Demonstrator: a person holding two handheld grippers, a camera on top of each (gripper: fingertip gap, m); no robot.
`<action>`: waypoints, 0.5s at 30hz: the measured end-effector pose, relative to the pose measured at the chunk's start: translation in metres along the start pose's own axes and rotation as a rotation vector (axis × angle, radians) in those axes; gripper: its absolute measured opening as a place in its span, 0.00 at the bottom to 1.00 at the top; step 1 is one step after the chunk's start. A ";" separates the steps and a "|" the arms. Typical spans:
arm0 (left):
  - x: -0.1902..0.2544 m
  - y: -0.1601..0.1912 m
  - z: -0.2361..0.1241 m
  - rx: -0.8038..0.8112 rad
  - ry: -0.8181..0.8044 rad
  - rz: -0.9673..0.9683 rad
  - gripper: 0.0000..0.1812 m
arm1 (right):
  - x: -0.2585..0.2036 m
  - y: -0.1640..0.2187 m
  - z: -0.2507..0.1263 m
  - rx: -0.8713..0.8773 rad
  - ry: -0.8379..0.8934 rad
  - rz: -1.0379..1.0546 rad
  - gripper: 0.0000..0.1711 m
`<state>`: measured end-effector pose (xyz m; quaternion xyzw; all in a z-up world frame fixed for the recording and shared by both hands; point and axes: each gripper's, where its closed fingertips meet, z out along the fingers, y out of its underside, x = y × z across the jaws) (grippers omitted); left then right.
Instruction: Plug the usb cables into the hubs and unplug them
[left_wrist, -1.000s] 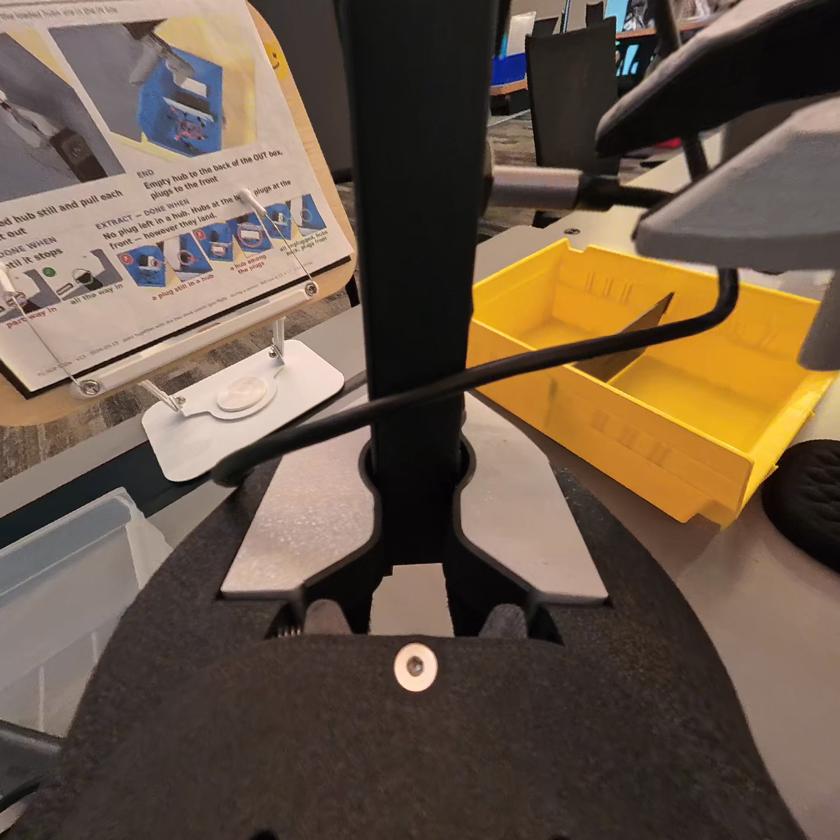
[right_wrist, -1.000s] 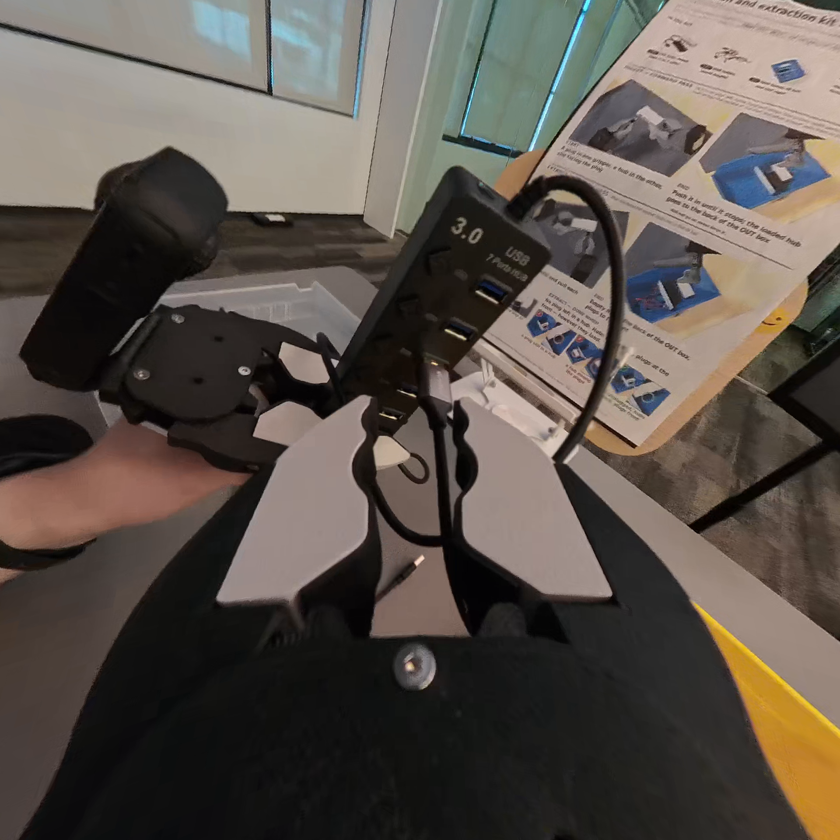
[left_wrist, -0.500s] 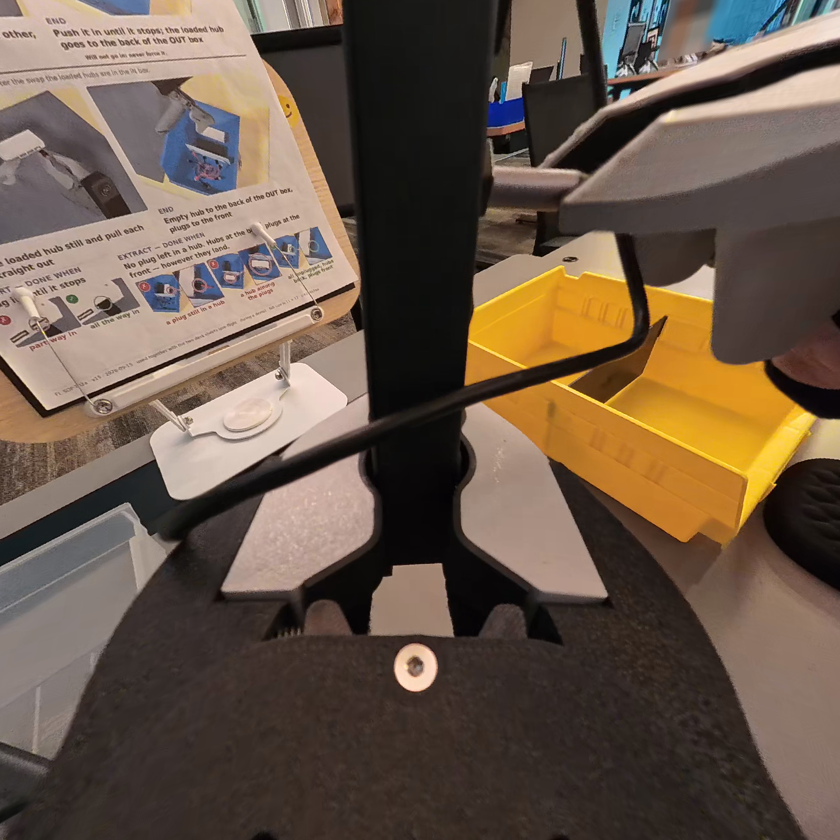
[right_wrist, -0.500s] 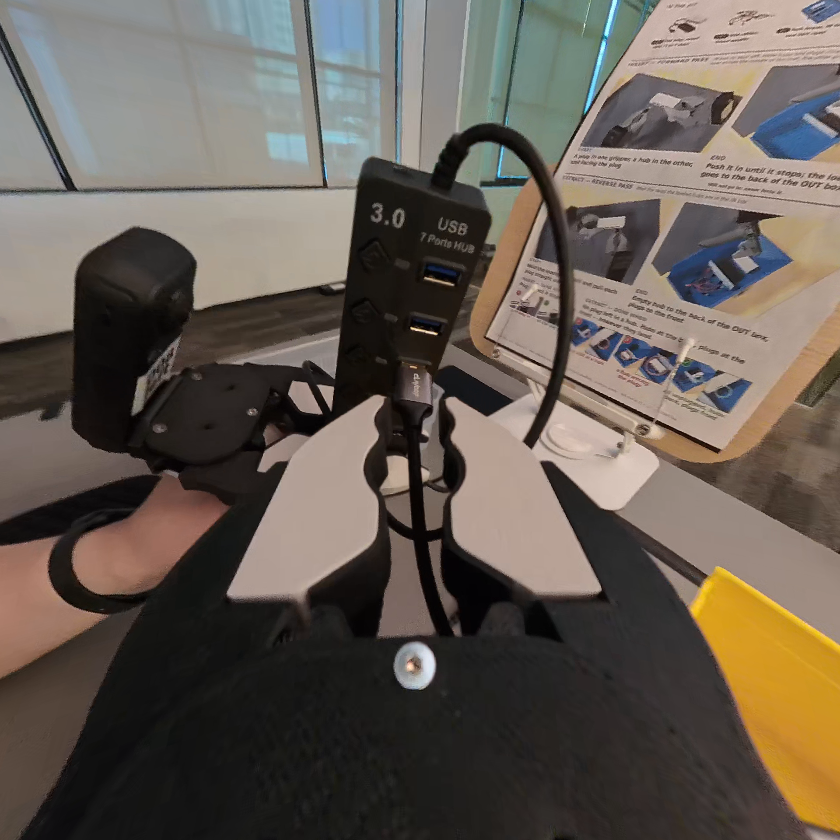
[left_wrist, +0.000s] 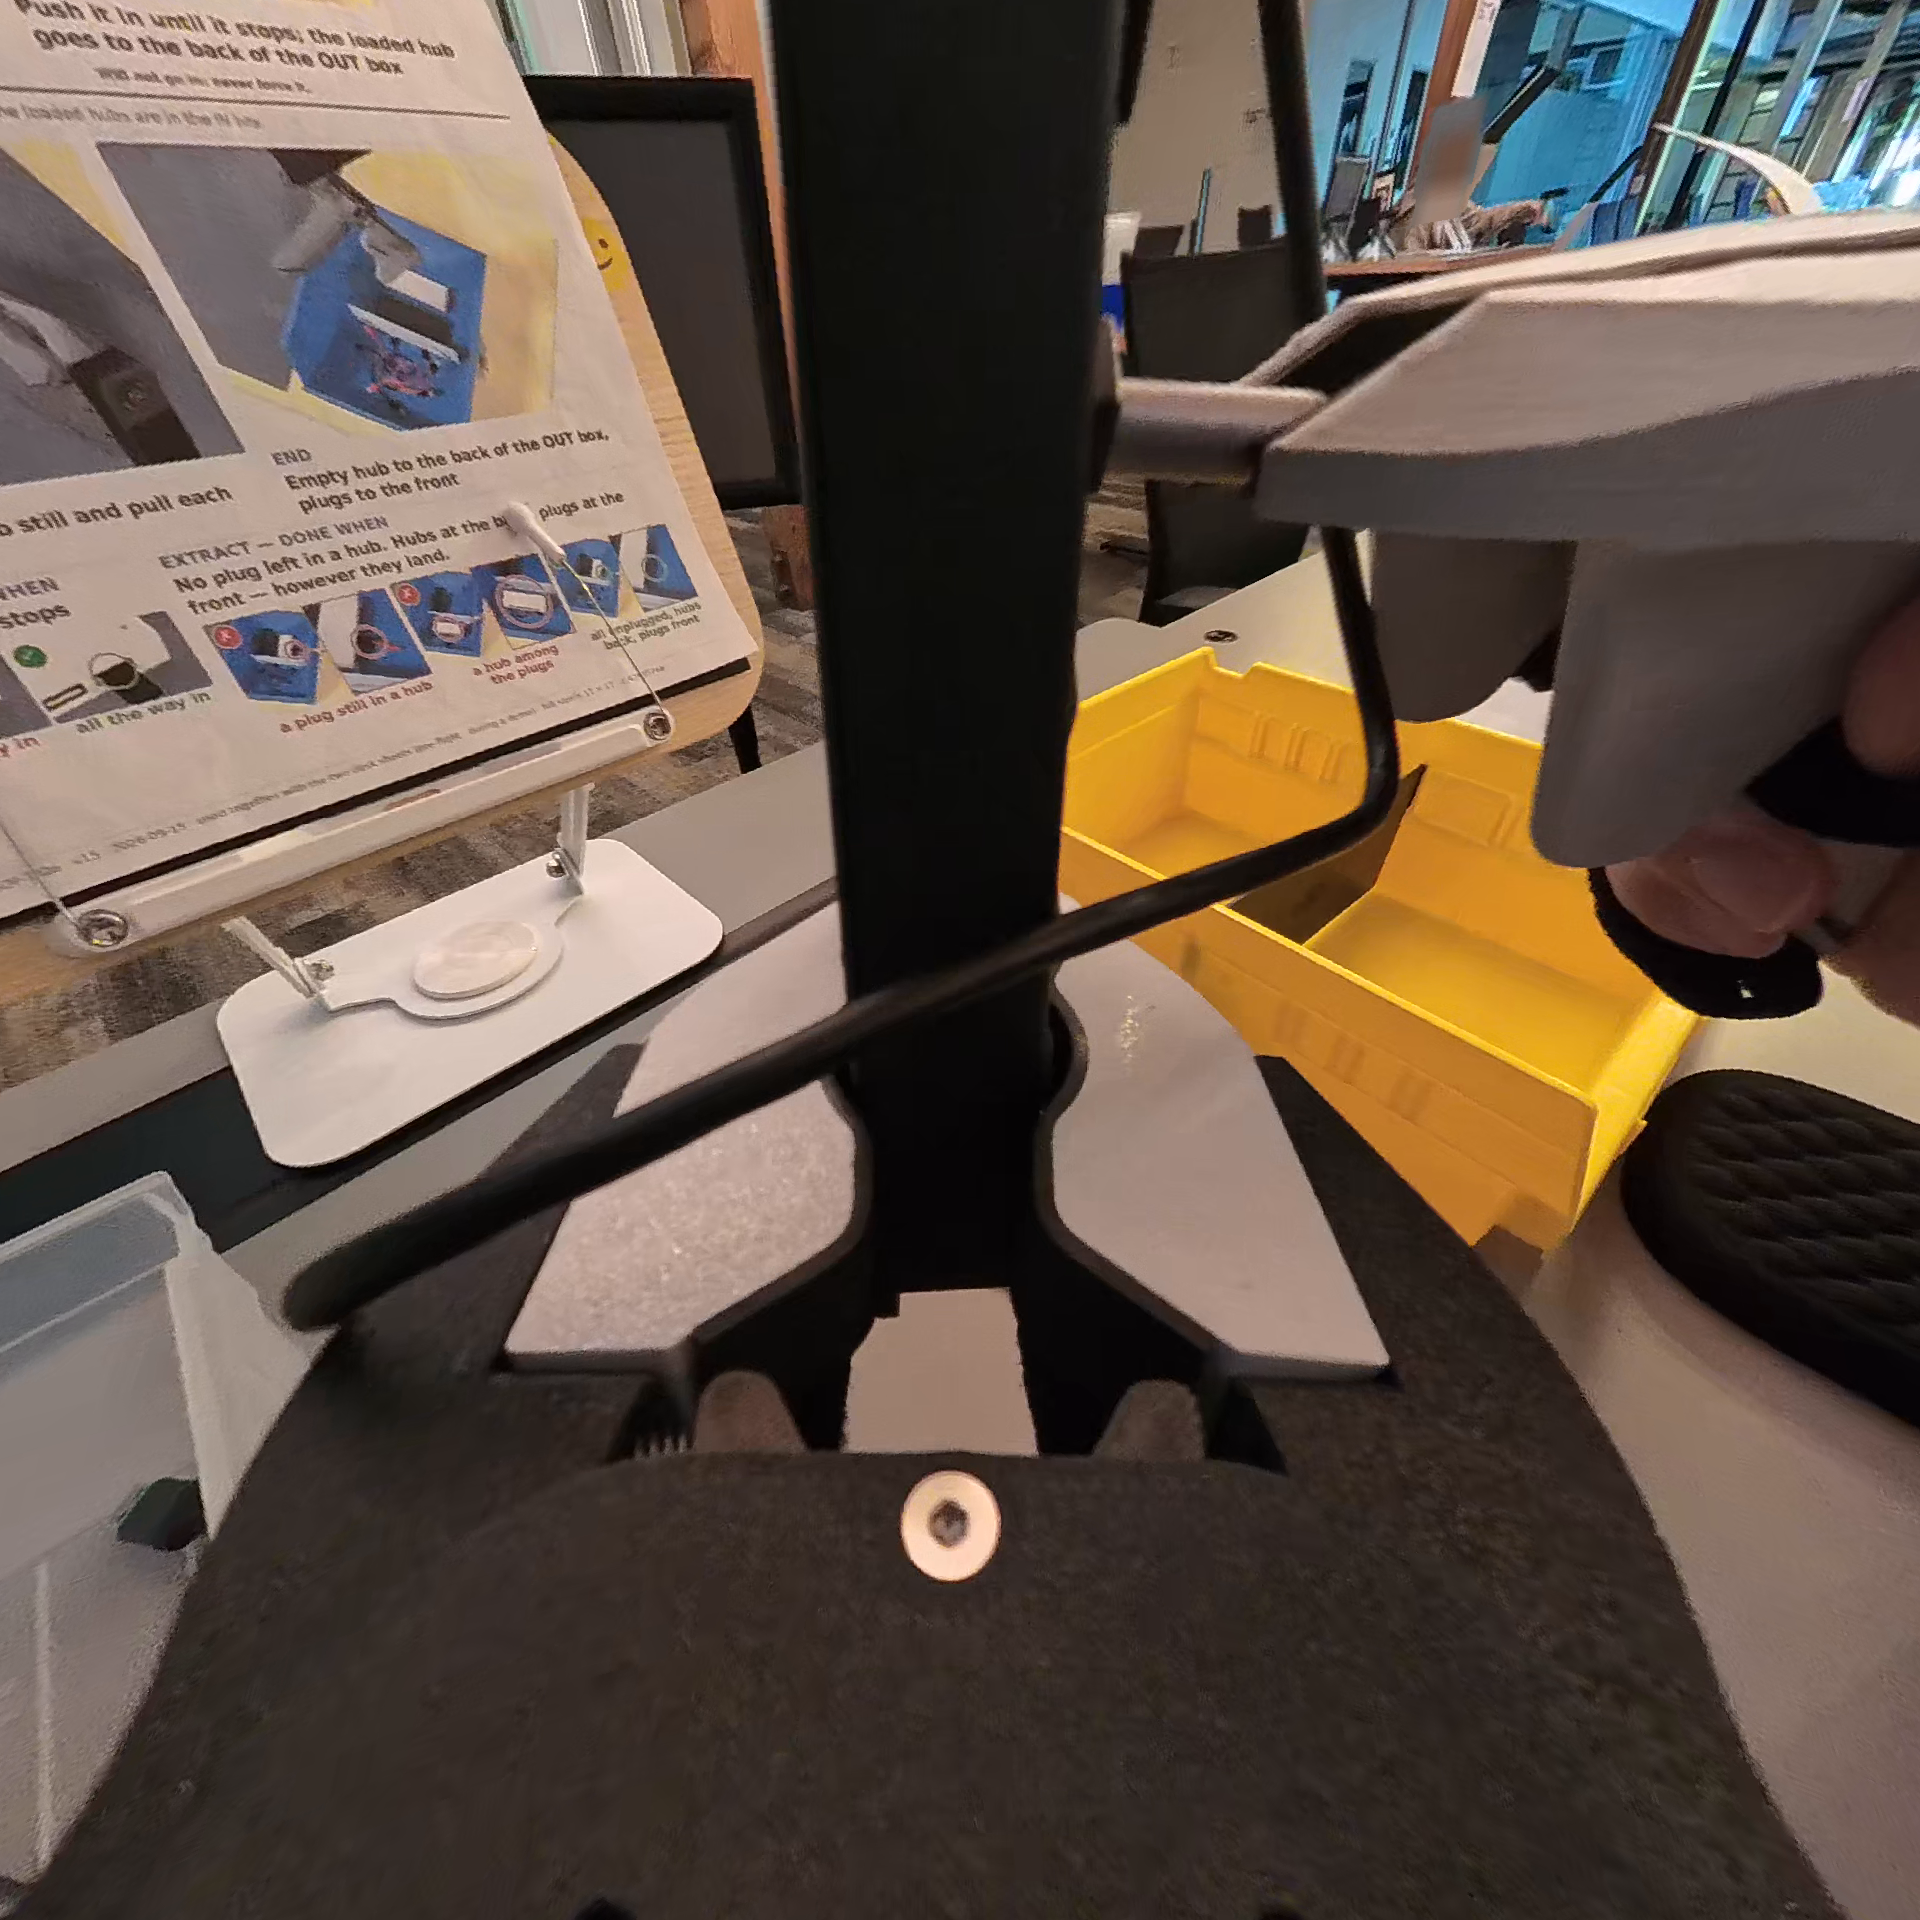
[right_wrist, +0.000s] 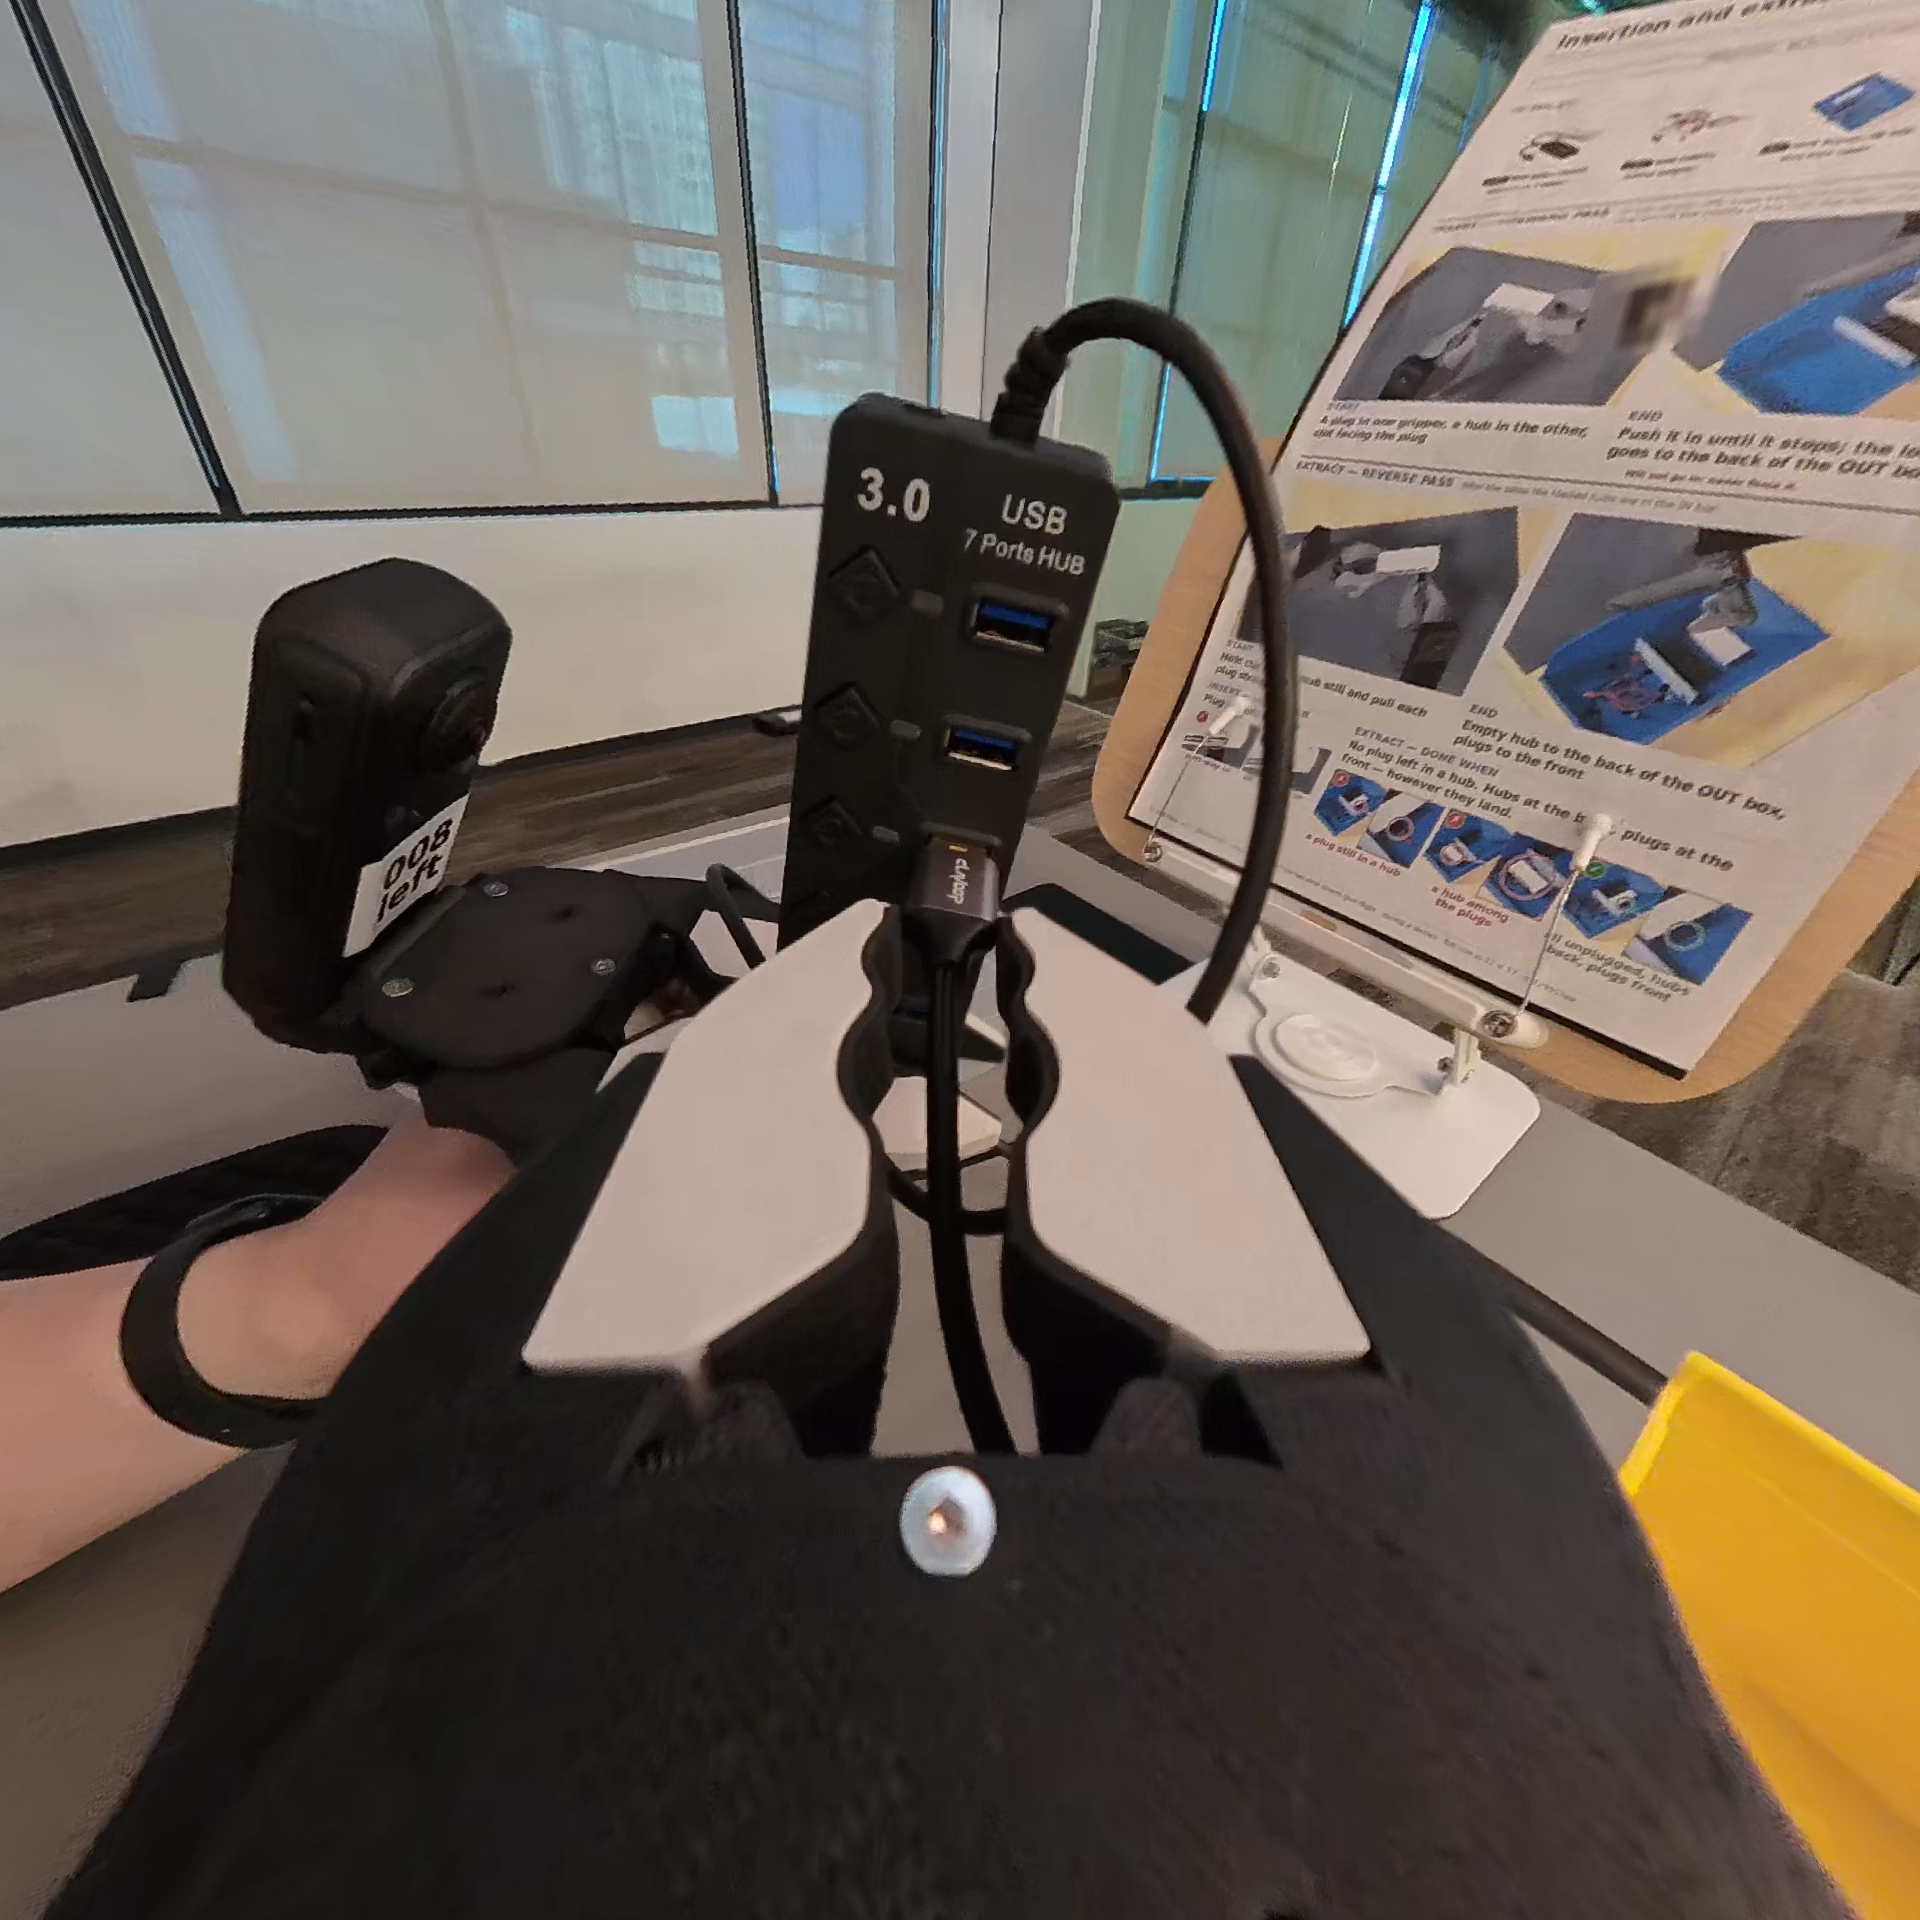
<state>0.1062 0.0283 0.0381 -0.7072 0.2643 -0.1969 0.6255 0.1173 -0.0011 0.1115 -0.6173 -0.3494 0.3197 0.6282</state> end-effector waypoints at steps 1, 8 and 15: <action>0.001 0.000 0.000 0.001 0.006 0.002 0.15 | 0.000 -0.001 0.000 0.003 0.005 -0.010 0.10; 0.001 -0.006 -0.004 -0.002 -0.001 0.138 0.15 | -0.004 -0.005 -0.005 0.015 -0.027 0.008 0.10; 0.000 -0.009 -0.008 -0.013 -0.023 0.220 0.15 | -0.006 -0.008 -0.006 0.032 -0.037 0.020 0.10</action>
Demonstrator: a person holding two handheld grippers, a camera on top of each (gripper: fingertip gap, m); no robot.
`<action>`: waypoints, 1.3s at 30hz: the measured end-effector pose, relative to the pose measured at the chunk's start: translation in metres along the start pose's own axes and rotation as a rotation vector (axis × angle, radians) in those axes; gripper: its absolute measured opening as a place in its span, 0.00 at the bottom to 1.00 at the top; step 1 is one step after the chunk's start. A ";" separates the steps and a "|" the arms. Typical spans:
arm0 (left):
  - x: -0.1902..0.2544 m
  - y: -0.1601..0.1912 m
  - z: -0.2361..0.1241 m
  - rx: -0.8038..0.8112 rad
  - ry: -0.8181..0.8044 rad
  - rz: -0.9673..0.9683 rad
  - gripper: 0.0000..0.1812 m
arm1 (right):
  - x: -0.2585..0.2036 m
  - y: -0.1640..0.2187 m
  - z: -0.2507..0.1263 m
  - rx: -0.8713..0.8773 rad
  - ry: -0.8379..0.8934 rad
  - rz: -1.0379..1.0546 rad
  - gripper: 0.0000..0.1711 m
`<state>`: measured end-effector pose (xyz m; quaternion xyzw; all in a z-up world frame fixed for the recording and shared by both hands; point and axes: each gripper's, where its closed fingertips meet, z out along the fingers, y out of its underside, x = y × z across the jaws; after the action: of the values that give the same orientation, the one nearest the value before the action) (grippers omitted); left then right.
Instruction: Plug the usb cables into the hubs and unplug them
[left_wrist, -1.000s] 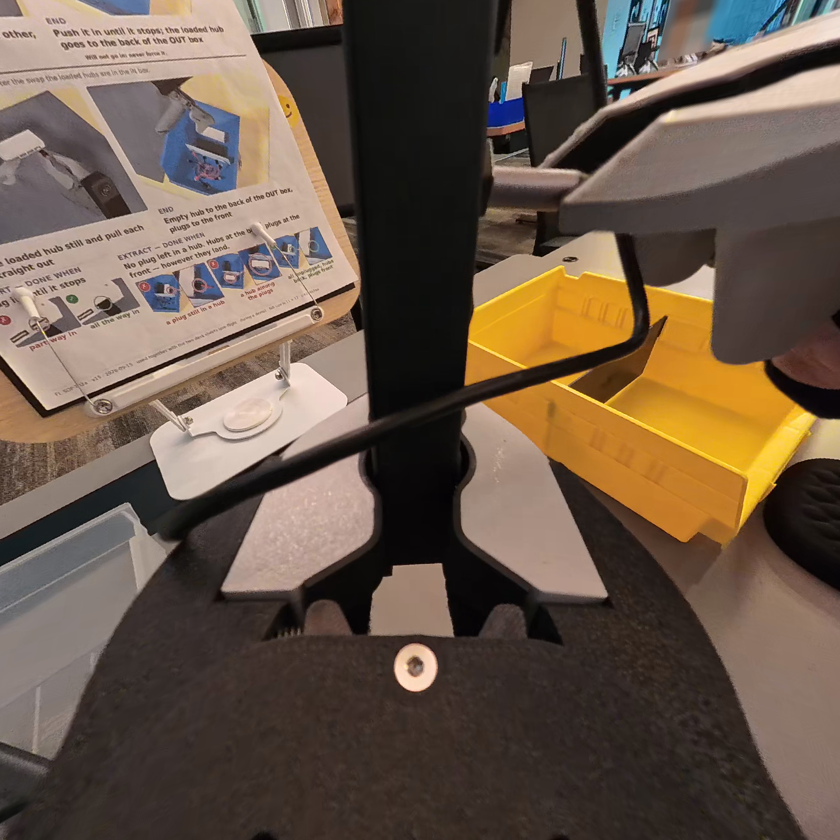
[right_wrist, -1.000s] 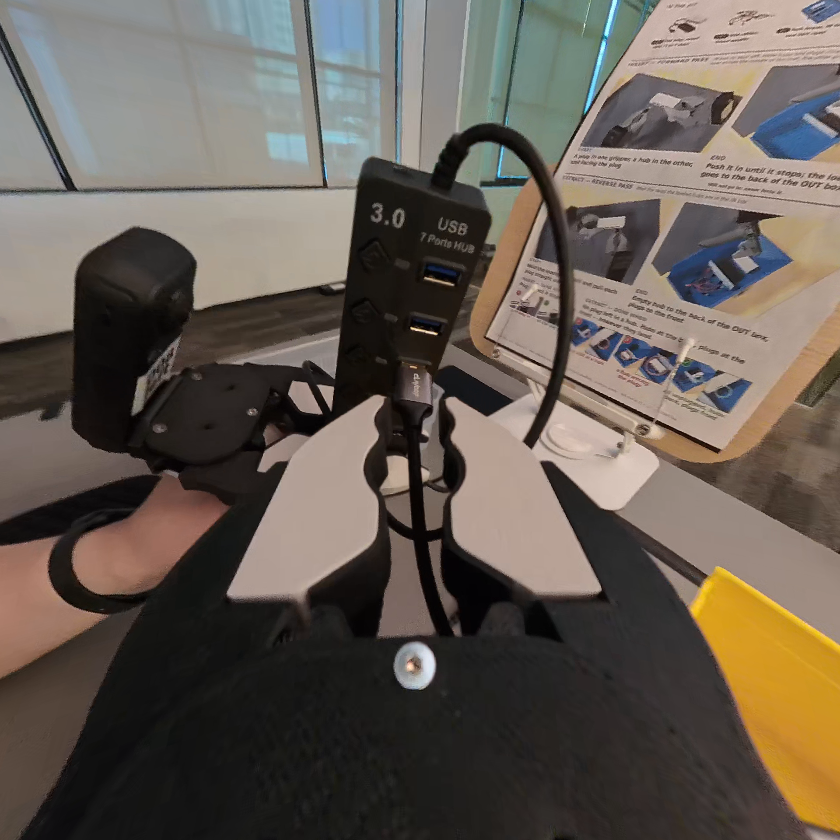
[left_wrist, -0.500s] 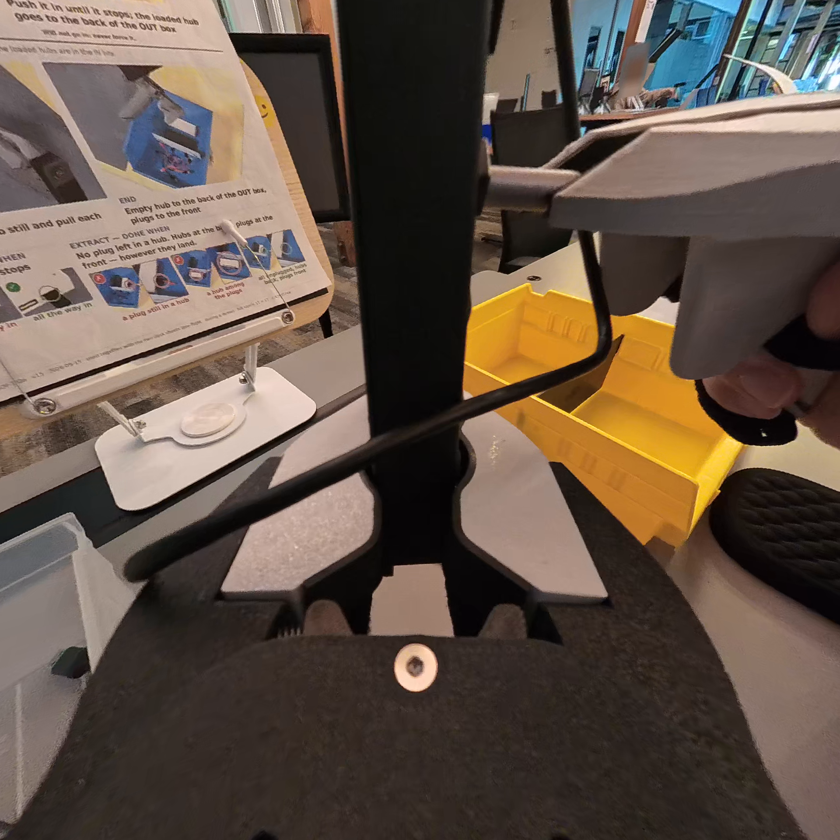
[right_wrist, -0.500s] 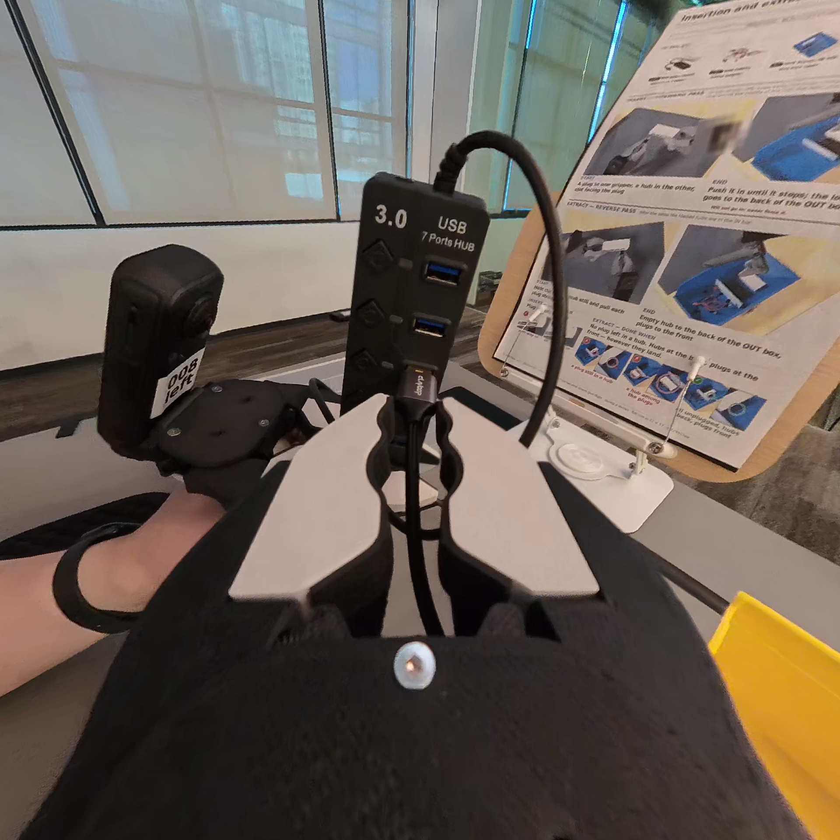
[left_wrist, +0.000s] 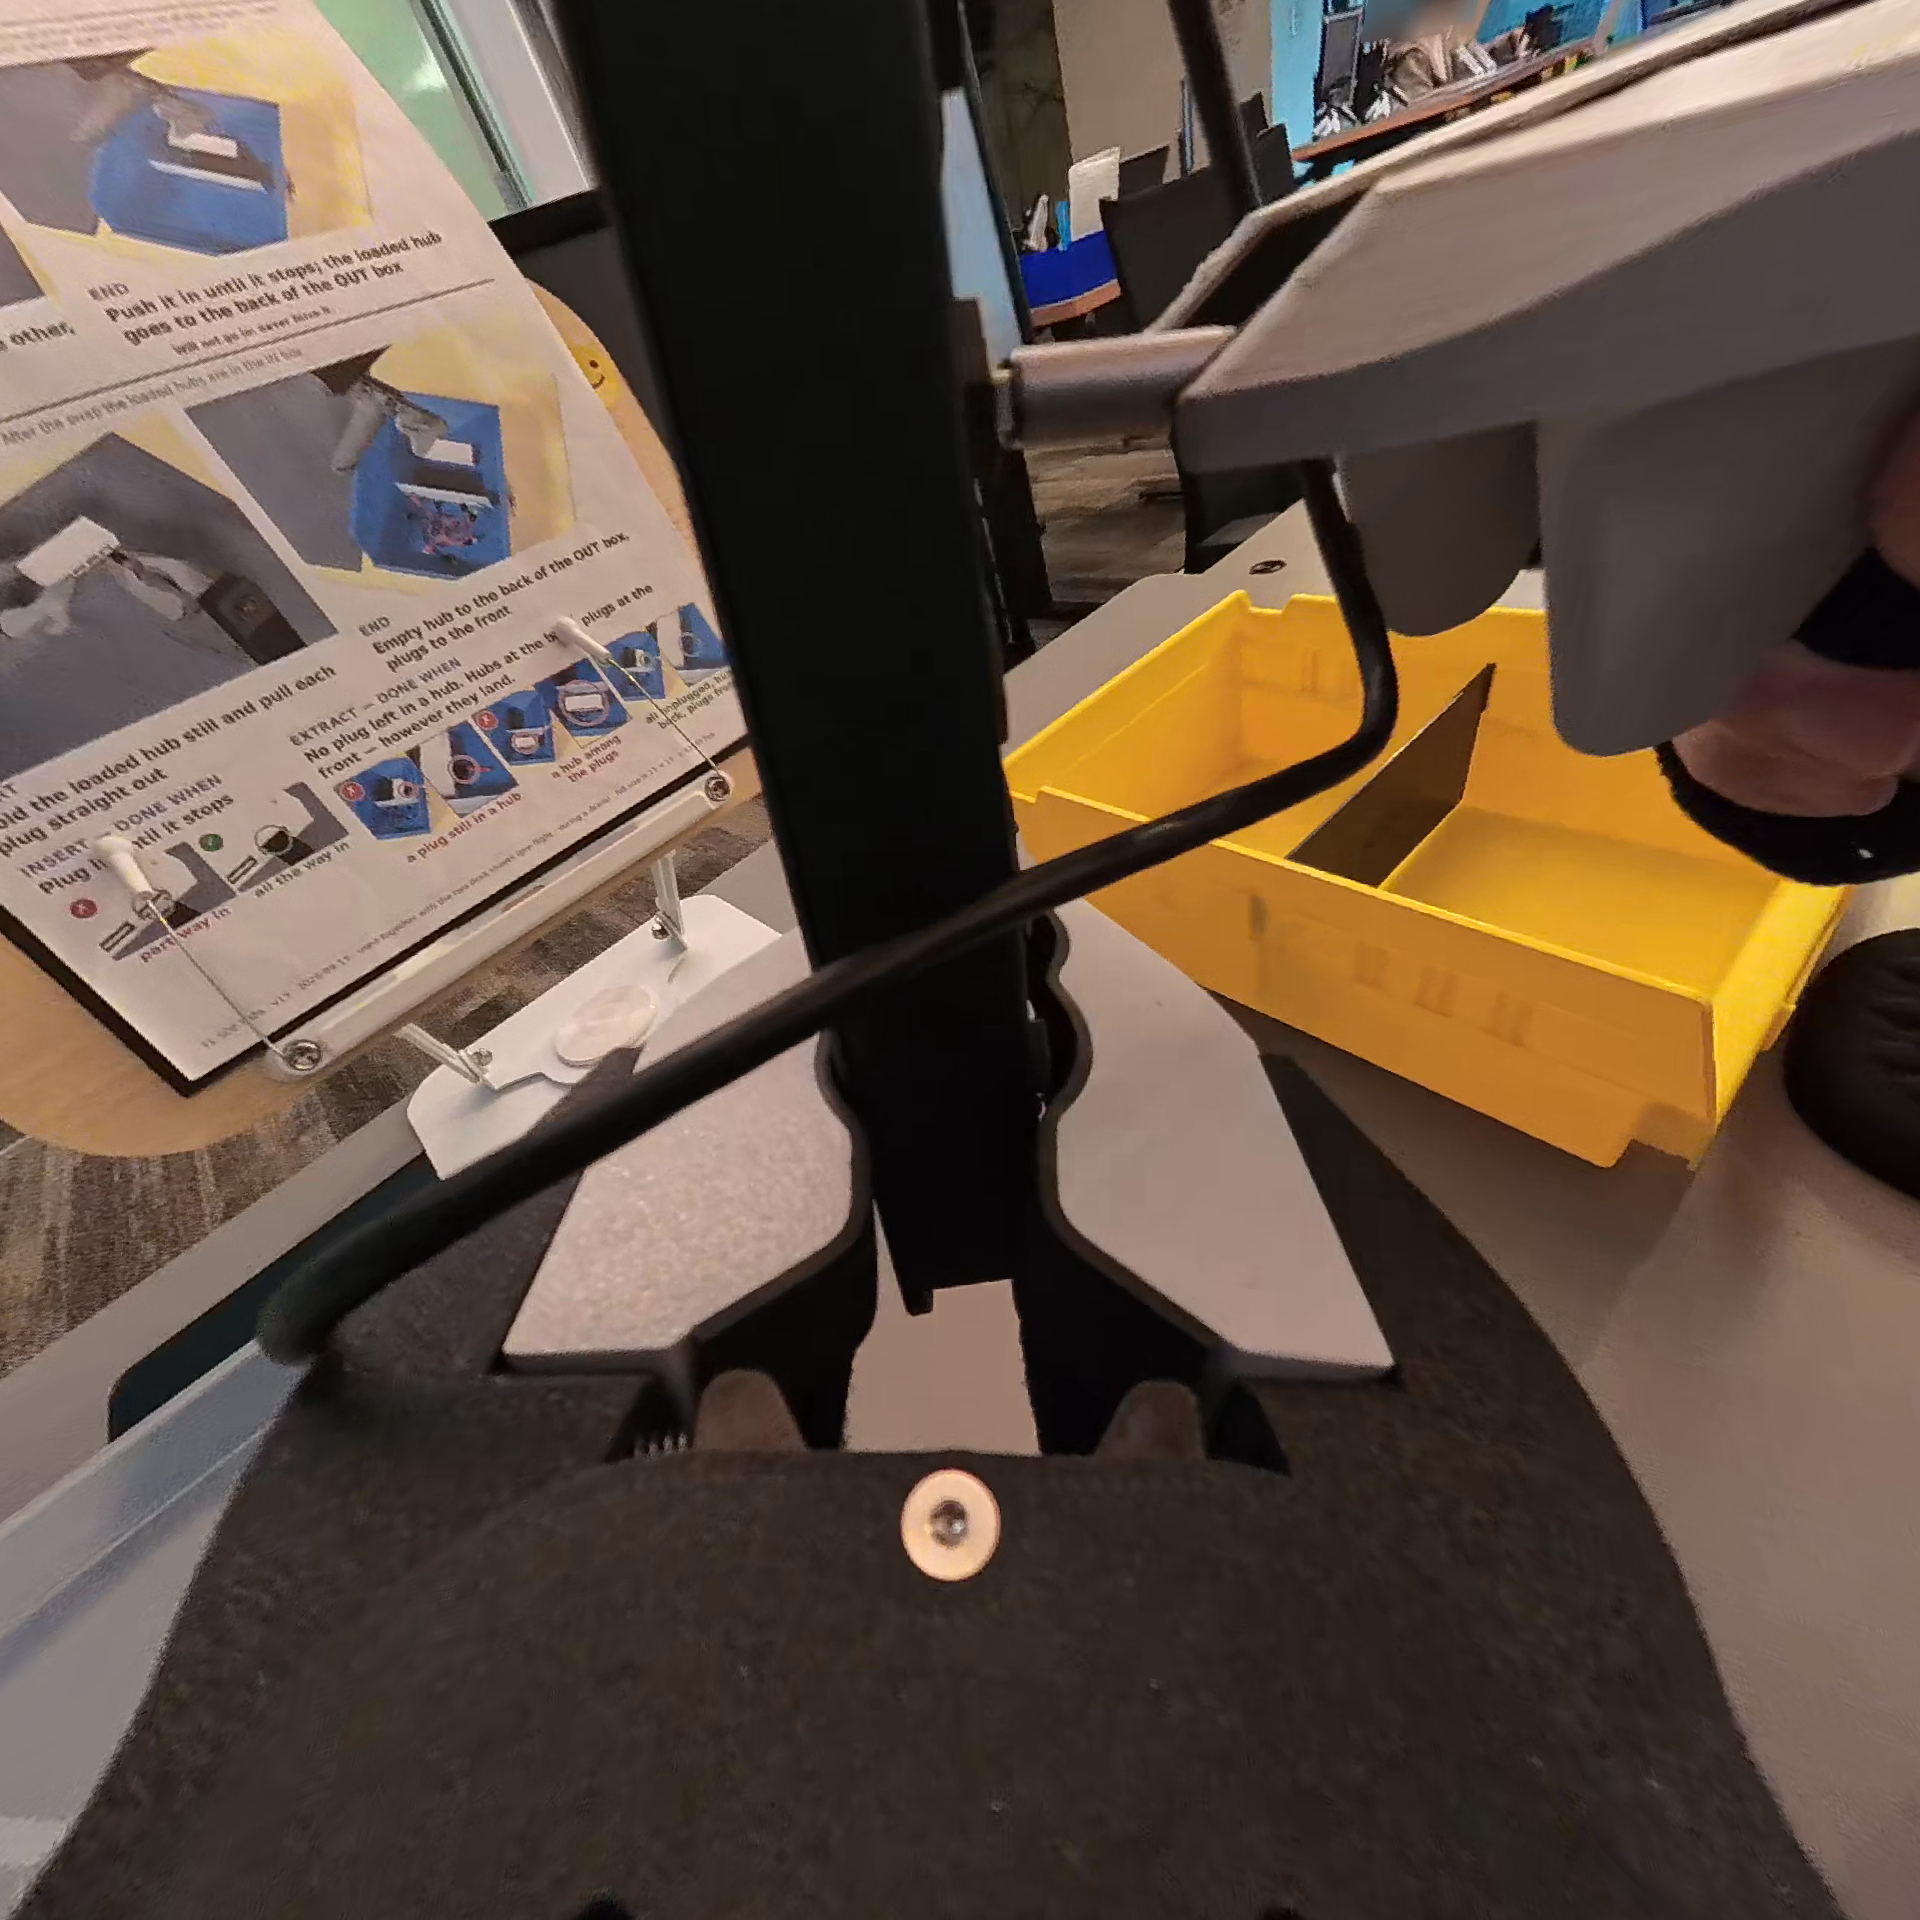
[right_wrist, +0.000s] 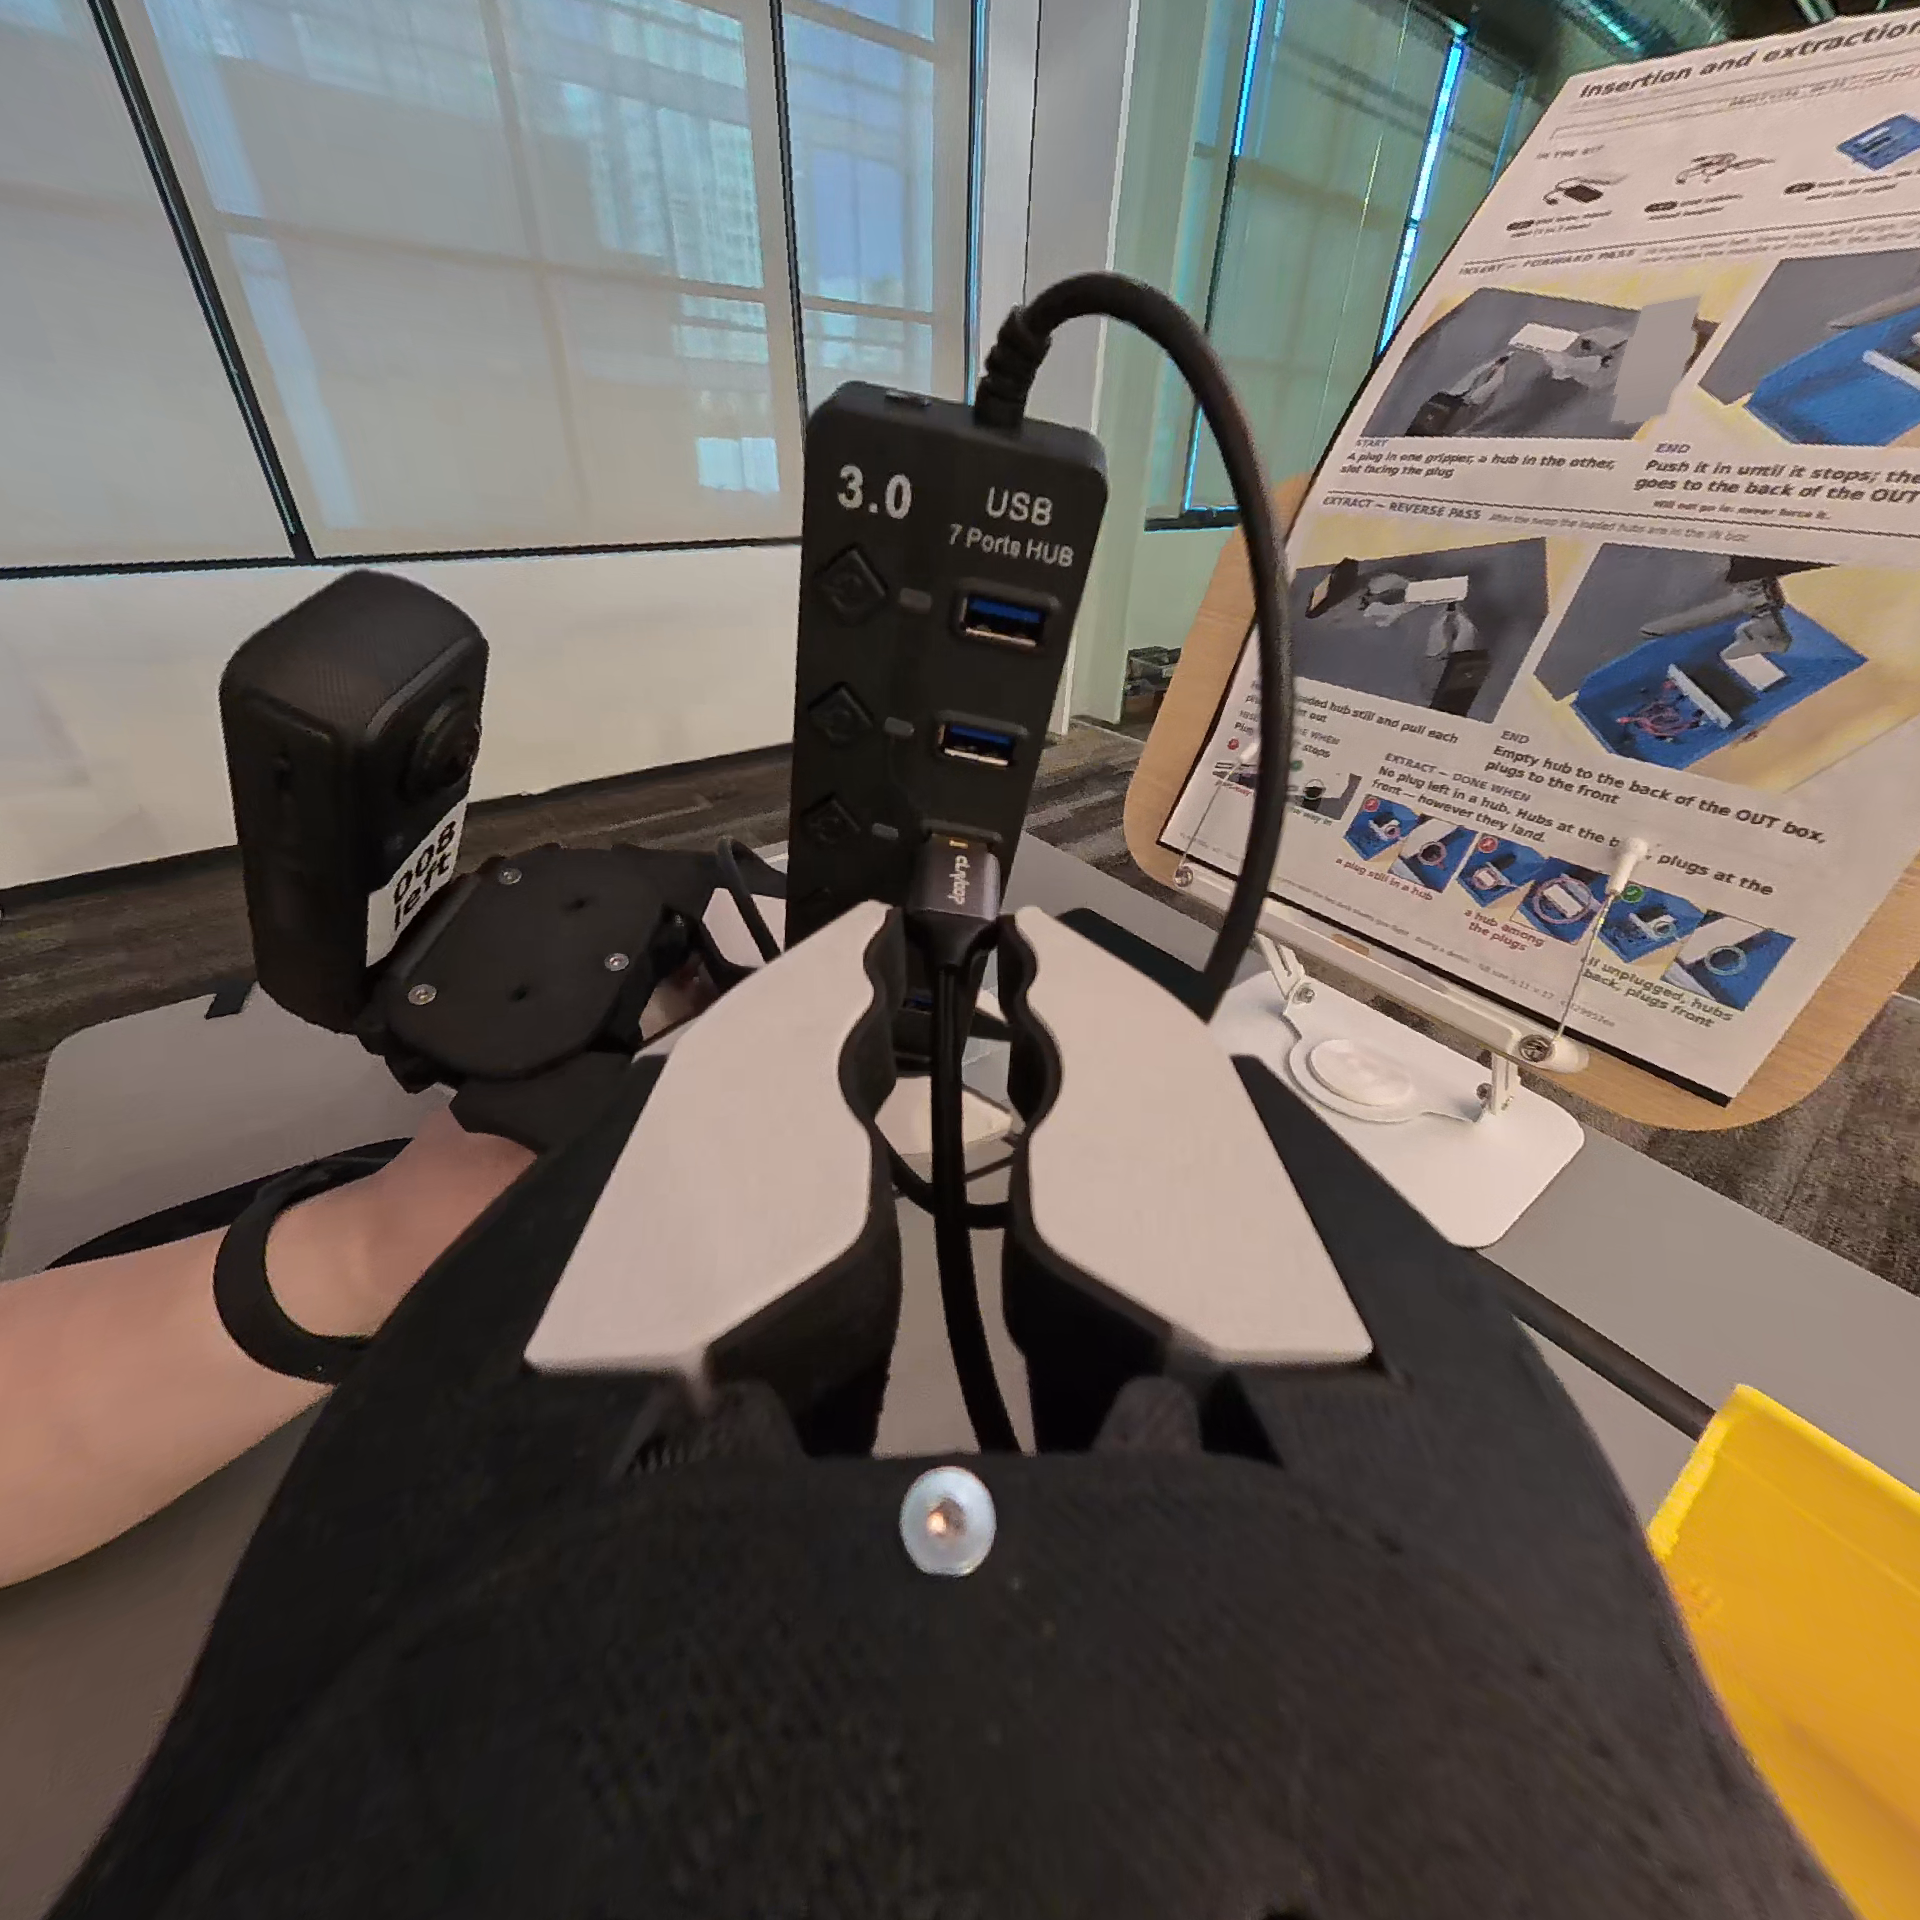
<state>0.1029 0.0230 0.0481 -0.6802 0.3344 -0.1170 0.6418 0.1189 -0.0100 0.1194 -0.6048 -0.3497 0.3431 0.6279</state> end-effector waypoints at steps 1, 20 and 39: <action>0.001 0.000 0.000 -0.004 0.001 -0.001 0.15 | 0.000 0.000 0.000 0.006 0.004 0.000 0.10; -0.001 -0.020 -0.006 0.160 0.013 -0.128 0.16 | -0.008 0.005 0.005 -0.006 -0.003 -0.049 0.10; -0.008 -0.022 -0.016 0.132 -0.063 0.079 0.15 | -0.019 0.002 0.005 0.068 -0.007 -0.021 0.10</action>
<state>0.0940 0.0139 0.0741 -0.6261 0.3320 -0.0918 0.6995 0.1045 -0.0229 0.1166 -0.5783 -0.3461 0.3502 0.6505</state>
